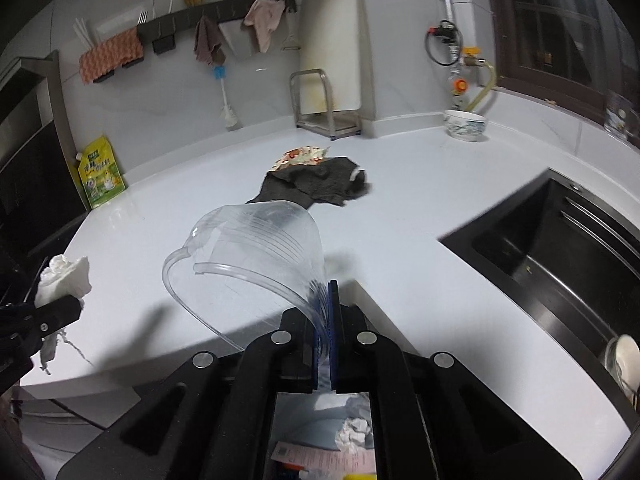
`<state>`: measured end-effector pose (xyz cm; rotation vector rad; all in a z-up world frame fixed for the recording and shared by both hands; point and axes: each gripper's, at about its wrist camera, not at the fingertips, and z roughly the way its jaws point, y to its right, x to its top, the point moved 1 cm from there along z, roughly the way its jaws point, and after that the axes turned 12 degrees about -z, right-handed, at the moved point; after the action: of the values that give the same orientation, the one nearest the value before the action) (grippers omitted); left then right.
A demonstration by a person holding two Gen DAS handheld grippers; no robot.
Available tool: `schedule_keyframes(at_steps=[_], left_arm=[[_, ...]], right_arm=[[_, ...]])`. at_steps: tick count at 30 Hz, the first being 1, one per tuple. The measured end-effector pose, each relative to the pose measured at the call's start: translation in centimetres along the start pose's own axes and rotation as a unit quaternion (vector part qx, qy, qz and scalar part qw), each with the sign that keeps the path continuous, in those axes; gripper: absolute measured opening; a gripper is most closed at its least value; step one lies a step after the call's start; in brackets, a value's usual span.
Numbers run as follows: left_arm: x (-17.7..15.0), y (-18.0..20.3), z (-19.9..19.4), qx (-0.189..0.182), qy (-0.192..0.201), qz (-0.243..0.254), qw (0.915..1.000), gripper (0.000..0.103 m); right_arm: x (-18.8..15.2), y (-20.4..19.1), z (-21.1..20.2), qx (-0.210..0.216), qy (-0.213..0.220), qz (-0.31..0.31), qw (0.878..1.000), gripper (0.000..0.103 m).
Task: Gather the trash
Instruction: 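Lift the tissue and clear cup and carry both over the bin, then open both grippers to drop the tissue and cup into the bin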
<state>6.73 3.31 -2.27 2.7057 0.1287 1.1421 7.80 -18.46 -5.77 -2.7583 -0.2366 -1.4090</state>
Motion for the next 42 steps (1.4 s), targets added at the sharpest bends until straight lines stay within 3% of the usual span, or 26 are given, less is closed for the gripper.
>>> schedule_keyframes(at_steps=[13,24,27,29,30,31,42], left_arm=[[-7.3,6.0,-0.5,-0.034,-0.046,0.05,0.9971,0.016],[-9.1,7.3,0.8,-0.03,-0.07,0.057,0.9954,0.017],[-9.1,7.5,0.8,-0.025,-0.066,0.055,0.996,0.023],[-9.1,7.4,0.6,-0.02,-0.06,0.054,0.9966,0.043],[-9.0,7.3,0.5,-0.017,-0.054,0.051,0.9971,0.066],[-8.9,7.1,0.2,-0.014,-0.043,0.045,0.9979,0.079],[-9.0,6.4,-0.3,0.007,-0.033,0.047,0.9983,0.078]], right_arm=[[-9.3,2.3,-7.5,-0.033,-0.045,0.041,0.998,0.004],[-11.7,2.8,-7.9,-0.018,-0.07,0.06,0.996,0.004],[-11.9,3.0,-7.8,-0.02,-0.068,0.066,0.995,0.006],[-11.9,3.2,-7.8,-0.02,-0.066,0.071,0.995,0.025],[-11.9,3.2,-8.0,-0.024,-0.061,0.073,0.995,0.044],[-11.9,3.3,-8.1,-0.028,-0.056,0.073,0.995,0.051],[-12.1,4.1,-8.5,-0.012,-0.046,0.09,0.995,0.051]])
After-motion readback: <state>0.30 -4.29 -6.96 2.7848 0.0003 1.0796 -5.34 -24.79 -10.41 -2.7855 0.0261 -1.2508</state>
